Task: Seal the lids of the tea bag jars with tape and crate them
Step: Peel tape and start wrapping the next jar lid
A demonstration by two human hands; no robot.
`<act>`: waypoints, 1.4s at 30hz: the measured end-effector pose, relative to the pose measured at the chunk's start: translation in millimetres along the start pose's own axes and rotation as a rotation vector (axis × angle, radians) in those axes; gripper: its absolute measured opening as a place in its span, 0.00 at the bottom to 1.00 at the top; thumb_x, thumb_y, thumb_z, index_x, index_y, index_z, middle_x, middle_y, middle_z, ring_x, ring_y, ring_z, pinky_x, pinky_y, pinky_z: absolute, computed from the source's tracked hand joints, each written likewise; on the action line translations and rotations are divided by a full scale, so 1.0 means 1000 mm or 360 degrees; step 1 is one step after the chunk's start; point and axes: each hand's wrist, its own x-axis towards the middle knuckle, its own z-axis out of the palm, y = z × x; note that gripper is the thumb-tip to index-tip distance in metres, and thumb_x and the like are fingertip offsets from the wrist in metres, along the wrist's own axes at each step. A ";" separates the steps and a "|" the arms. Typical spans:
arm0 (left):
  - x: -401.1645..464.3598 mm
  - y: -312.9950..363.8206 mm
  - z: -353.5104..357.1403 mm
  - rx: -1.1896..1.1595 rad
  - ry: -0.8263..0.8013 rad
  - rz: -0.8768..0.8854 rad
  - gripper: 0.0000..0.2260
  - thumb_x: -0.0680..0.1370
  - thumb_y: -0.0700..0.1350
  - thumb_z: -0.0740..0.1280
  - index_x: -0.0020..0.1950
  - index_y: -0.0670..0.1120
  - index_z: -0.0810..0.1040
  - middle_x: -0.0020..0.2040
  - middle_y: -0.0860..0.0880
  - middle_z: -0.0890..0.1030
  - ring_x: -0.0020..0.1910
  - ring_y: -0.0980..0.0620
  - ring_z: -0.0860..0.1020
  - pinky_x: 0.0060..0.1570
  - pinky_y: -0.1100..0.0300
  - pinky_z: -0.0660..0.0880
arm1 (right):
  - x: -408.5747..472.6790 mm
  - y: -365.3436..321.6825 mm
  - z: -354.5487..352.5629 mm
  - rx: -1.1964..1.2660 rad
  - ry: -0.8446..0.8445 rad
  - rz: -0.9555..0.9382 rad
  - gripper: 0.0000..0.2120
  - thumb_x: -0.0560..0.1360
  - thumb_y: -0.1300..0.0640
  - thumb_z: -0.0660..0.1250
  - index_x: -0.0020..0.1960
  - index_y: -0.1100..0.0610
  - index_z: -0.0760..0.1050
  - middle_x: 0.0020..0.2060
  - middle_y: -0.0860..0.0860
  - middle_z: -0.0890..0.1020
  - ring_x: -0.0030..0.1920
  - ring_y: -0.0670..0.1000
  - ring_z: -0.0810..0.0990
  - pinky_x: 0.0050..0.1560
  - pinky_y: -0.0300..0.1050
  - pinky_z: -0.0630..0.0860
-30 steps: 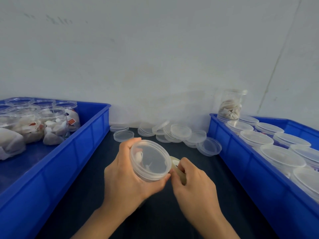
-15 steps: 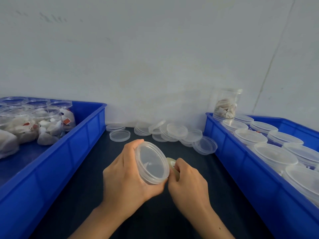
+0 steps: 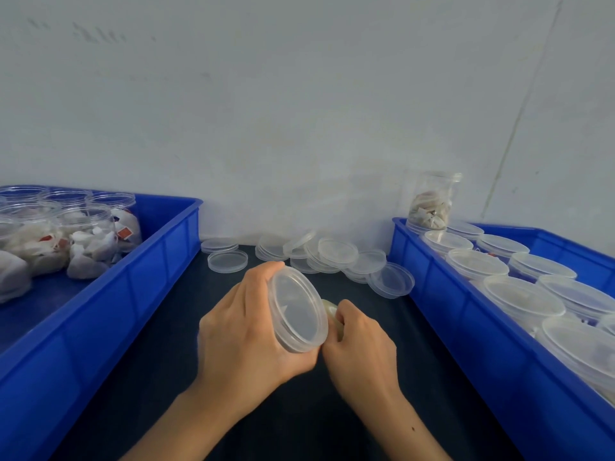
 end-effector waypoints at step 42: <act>0.012 0.031 -0.016 -0.0333 0.0049 0.0052 0.42 0.55 0.60 0.79 0.64 0.46 0.71 0.53 0.57 0.79 0.48 0.59 0.76 0.41 0.66 0.71 | 0.024 0.028 -0.008 -0.0041 0.0294 0.0002 0.13 0.78 0.48 0.60 0.36 0.49 0.63 0.31 0.44 0.74 0.30 0.42 0.71 0.29 0.37 0.61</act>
